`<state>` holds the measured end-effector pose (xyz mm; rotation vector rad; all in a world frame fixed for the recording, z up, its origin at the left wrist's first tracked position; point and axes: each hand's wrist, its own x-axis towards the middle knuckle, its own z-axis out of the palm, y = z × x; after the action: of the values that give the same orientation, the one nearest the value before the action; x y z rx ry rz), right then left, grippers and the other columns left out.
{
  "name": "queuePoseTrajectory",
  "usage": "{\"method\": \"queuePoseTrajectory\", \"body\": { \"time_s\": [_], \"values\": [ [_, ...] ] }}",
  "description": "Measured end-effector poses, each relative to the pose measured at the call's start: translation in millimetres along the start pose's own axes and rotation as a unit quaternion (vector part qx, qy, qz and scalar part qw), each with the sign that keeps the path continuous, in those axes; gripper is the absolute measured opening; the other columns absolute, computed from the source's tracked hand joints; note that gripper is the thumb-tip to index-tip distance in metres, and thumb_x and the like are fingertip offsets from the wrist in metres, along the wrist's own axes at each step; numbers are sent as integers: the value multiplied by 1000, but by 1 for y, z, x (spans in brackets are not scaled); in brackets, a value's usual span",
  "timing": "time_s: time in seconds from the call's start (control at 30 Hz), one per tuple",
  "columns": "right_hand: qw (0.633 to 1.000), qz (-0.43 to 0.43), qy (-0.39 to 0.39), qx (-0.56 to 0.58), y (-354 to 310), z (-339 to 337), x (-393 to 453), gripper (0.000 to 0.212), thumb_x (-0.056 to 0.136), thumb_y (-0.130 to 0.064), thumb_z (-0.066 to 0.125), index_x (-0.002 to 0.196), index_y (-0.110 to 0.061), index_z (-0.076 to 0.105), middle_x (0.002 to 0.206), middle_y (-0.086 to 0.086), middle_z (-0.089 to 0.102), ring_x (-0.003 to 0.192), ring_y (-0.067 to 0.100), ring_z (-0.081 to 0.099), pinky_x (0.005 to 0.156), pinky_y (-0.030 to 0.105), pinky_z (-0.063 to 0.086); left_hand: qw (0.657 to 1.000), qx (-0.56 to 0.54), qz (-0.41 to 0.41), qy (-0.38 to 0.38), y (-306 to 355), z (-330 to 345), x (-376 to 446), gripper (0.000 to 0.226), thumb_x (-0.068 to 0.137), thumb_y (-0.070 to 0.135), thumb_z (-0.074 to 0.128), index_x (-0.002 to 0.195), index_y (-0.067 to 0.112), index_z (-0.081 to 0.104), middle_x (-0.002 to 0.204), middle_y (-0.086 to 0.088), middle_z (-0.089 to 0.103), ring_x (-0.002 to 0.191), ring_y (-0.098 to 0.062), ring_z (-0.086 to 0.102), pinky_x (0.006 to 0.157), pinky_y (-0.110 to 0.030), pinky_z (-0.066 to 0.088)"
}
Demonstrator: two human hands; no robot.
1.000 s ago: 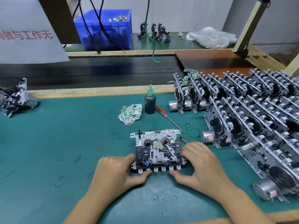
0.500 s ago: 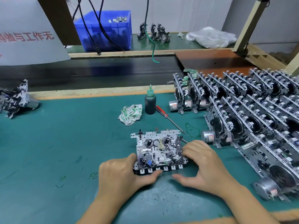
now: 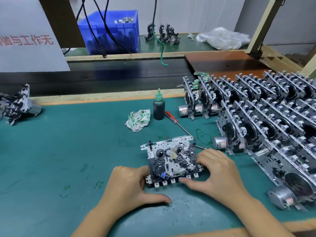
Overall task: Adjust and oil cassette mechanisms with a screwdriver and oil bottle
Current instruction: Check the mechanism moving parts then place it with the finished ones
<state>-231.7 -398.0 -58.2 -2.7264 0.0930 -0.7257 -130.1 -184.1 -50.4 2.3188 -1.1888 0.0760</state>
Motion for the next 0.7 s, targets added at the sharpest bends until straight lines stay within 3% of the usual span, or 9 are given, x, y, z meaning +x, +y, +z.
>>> {"method": "queuePoseTrajectory", "body": {
  "time_s": [0.17, 0.23, 0.37, 0.47, 0.53, 0.57, 0.63, 0.7],
  "values": [
    [998, -12, -16, 60, 2, -3, 1, 58, 75, -66, 55, 68, -8, 56, 67, -4, 52, 62, 17, 48, 60, 29, 42, 999, -13, -30, 23, 2, 0, -2, 72, 57, 88, 45, 45, 17, 47, 34, 4, 39, 36, -16, 40, 37, -25, 34],
    [997, -12, -1, 72, 0, -4, 3, 62, 79, -68, 51, 63, -8, 53, 63, -4, 48, 60, 15, 44, 58, 30, 39, 998, -42, -51, 21, 3, -1, -3, 65, 52, 88, 49, 47, 24, 42, 35, 8, 37, 40, -14, 41, 41, -19, 30],
    [994, 23, 14, 109, -10, -8, 5, 67, 76, -71, 52, 56, -7, 45, 55, 1, 40, 54, 19, 38, 52, 35, 36, 984, -151, -97, 25, 2, -6, -2, 63, 48, 92, 51, 68, 32, 50, 38, 10, 34, 41, -6, 26, 44, -13, 24],
    [981, 48, 5, 190, -17, -14, 6, 65, 79, -72, 49, 56, -11, 43, 56, 1, 39, 54, 19, 38, 52, 36, 35, 961, -244, -103, 75, 8, -12, -3, 51, 64, 77, 58, 60, 27, 49, 39, 6, 33, 42, -5, 26, 43, -21, 24],
    [961, 97, 8, 258, -23, -15, 9, 65, 82, -72, 45, 49, -15, 43, 50, 1, 42, 50, 14, 42, 52, 32, 36, 933, -314, -125, 124, 15, -17, 0, 40, 74, 55, 54, 48, 25, 49, 36, 2, 38, 36, -6, 34, 41, -21, 29],
    [947, 140, 5, 289, -27, -15, 11, 67, 81, -71, 46, 45, -15, 44, 47, 6, 45, 47, 11, 43, 51, 26, 36, 918, -341, -146, 140, 18, -20, 2, 46, 78, 52, 49, 43, 21, 49, 33, 0, 39, 34, -6, 35, 41, -19, 32],
    [918, 223, -37, 325, -31, -14, 18, 69, 75, -71, 45, 40, -12, 45, 45, 14, 49, 42, 8, 40, 50, 16, 33, 902, -364, -191, 134, 22, -26, 8, 61, 81, 57, 47, 36, 16, 42, 30, -2, 38, 33, -8, 33, 45, -16, 35],
    [895, 270, -97, 341, -33, -14, 23, 71, 69, -74, 46, 36, -12, 44, 46, 22, 47, 44, 14, 41, 53, 17, 33, 893, -371, -230, 112, 21, -29, 12, 67, 84, 59, 52, 35, 16, 37, 30, -4, 36, 32, -9, 31, 44, -14, 33]
  ]
}}
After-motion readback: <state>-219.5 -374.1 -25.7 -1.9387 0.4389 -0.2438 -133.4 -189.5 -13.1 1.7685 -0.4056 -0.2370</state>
